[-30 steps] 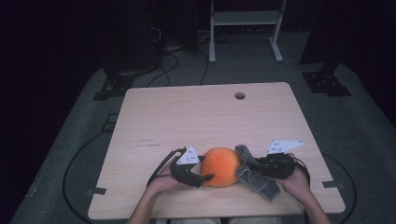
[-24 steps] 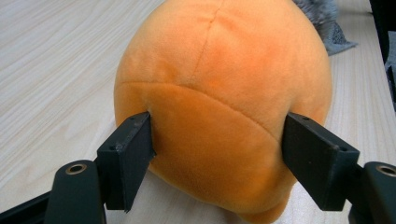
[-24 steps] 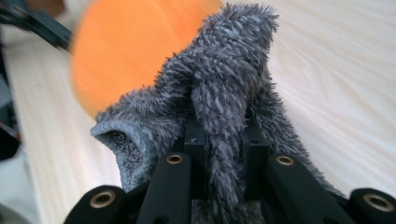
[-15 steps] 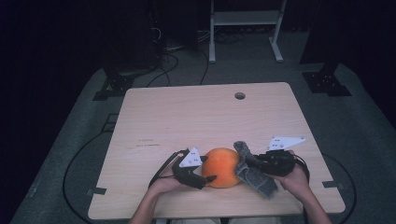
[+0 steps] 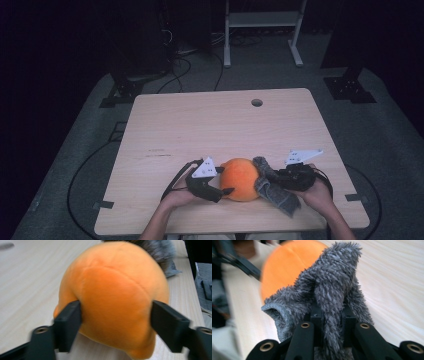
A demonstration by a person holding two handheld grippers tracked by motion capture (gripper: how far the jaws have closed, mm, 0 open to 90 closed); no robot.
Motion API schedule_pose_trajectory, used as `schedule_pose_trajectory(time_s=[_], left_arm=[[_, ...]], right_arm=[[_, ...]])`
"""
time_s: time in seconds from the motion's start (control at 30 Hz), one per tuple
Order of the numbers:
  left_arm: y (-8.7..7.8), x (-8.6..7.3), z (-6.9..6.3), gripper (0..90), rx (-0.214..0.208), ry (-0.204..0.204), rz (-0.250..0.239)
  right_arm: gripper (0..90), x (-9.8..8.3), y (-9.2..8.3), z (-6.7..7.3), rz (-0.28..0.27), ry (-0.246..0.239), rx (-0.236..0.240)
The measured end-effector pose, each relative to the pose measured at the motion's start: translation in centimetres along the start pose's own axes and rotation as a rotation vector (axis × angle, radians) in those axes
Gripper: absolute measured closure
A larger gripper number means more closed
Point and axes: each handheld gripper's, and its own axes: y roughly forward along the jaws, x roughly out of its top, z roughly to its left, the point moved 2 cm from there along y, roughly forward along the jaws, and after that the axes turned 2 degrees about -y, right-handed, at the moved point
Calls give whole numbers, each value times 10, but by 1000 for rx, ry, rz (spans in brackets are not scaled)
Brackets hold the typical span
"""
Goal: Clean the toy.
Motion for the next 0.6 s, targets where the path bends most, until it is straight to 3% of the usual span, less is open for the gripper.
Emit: schedule_pose_trajectory(time_s=[0.07,0.2,0.33,0.4,0.5,0.57,0.6], left_arm=[[-2,3,-2,337,16,18,-17],[-2,11,-7,375,22,48,-23],[-1,13,-13,352,16,87,-15],[-2,12,-10,266,16,64,-28],[3,11,-1,132,36,-38,0],[7,8,0,157,2,-86,-9],[7,8,-1,235,-3,-76,-14]], right_arm=[[766,2,-6,2,-6,-18,-39],[767,20,-14,20,-69,-69,-16],[766,31,-5,34,-51,-124,-20],[767,27,-1,28,-41,-103,-3],[767,19,0,20,-29,-71,1],[767,16,-2,15,-25,-53,-1],[767,15,-3,14,-13,-50,-9]])
